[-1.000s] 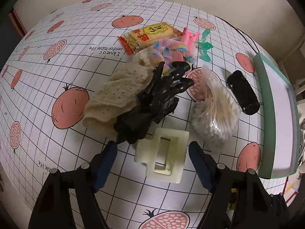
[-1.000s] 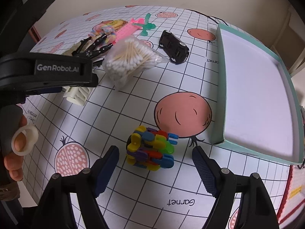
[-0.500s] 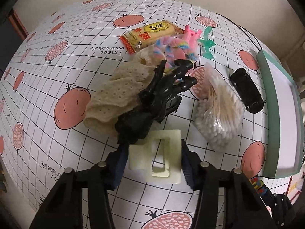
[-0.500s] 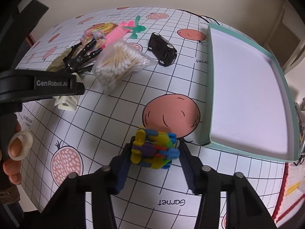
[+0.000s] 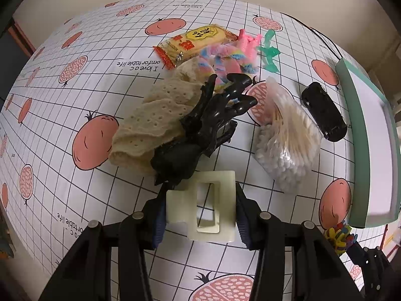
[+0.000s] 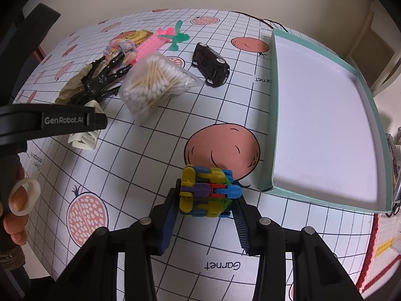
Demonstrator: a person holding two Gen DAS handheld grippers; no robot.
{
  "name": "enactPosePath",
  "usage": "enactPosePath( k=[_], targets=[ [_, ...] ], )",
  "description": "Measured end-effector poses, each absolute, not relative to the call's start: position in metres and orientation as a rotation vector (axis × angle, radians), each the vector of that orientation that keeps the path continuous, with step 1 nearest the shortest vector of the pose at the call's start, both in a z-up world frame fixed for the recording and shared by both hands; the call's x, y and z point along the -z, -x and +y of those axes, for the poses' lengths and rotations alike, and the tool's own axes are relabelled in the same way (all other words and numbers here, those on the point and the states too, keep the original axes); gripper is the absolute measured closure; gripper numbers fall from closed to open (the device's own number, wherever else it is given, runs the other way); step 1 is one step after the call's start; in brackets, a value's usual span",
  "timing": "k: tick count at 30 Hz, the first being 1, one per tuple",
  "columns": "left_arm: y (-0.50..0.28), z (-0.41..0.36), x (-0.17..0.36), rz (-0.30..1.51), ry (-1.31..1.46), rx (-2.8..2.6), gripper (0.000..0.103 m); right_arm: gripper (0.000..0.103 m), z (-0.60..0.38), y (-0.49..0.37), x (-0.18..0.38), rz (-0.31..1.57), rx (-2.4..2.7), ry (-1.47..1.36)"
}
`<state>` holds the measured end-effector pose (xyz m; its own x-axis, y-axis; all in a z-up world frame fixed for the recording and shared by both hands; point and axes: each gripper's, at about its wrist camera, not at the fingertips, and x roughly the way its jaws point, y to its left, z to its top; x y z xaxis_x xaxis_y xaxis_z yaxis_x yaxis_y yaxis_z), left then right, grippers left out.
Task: Organize objects
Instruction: 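Lift the claw clip and block toy and carry both toward the green tray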
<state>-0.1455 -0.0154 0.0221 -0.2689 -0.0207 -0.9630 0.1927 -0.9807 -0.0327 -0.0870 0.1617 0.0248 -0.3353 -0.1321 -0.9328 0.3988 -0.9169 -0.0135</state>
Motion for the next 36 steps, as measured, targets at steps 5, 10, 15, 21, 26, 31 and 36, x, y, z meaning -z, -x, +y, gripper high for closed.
enactPosePath(
  k=[5, 10, 15, 21, 26, 31, 36],
  targets=[
    [0.145, -0.017, -0.023, 0.215, -1.813, 2.39, 0.055, 0.059, 0.161, 0.089, -0.027, 0.331, 2.302, -1.577],
    [0.145, -0.021, -0.023, 0.23, -1.824, 2.388, 0.055, 0.059, 0.16, 0.089, -0.031, 0.316, 2.305, -1.567],
    [0.144, -0.027, -0.027, 0.245, -1.821, 2.398, 0.055, 0.059, 0.158, 0.092, -0.037, 0.285, 2.309, -1.548],
    [0.143, -0.035, -0.033, 0.264, -1.815, 2.409, 0.055, 0.059, 0.164, 0.084, -0.051, 0.256, 2.331, -1.499],
    [0.142, -0.059, -0.048, 0.287, -1.77, 2.456, 0.055, 0.059, 0.169, 0.09, -0.063, 0.202, 2.374, -1.437],
    [0.132, -0.04, -0.072, 0.325, -1.689, 2.516, 0.055, 0.059, 0.19, 0.087, -0.08, 0.154, 2.424, -1.354],
    [0.13, -0.04, -0.09, 0.392, -1.604, 2.574, 0.055, 0.059, 0.202, 0.087, -0.098, 0.118, 2.462, -1.322]
  ],
)
